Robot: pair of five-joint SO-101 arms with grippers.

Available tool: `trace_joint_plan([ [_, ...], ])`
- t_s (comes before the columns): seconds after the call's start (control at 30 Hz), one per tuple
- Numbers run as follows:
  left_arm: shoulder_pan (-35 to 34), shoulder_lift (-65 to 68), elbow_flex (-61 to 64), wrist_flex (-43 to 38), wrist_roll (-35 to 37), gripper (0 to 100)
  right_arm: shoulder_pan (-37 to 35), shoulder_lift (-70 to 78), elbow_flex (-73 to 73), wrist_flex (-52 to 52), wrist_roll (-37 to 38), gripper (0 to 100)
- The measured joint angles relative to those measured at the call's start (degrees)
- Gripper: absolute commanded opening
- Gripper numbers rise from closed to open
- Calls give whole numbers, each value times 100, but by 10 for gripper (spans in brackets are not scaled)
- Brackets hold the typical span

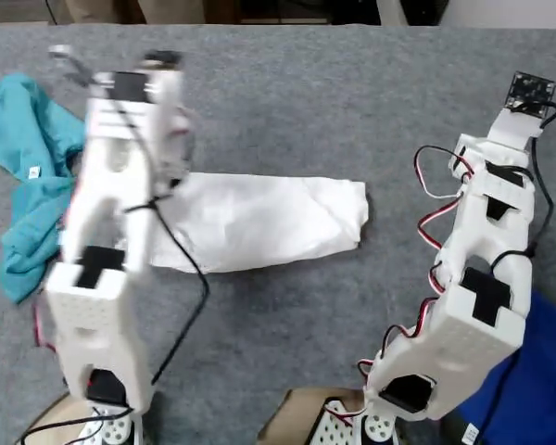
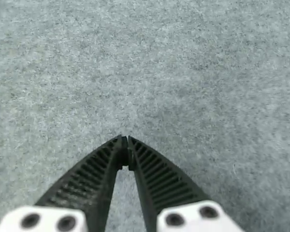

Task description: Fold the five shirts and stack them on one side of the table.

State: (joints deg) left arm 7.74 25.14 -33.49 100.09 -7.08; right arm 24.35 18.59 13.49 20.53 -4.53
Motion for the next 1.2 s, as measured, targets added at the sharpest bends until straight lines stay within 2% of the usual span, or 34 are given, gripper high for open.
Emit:
trace_joint_plan([
  [0.2, 1266, 35, -492, 9, 167, 20, 0, 0, 0, 0, 0, 13],
  [0.4, 1934, 35, -976, -316, 642, 20, 0, 0, 0, 0, 0, 13],
  [0.6, 2338, 62, -985, -1073, 1196, 20, 0, 0, 0, 0, 0, 13],
  [0.8, 2611, 756, -1029, -1609, 1732, 20, 0, 0, 0, 0, 0, 13],
  [1.2, 2927, 1433, -1029, -2470, 2163, 20, 0, 0, 0, 0, 0, 15],
])
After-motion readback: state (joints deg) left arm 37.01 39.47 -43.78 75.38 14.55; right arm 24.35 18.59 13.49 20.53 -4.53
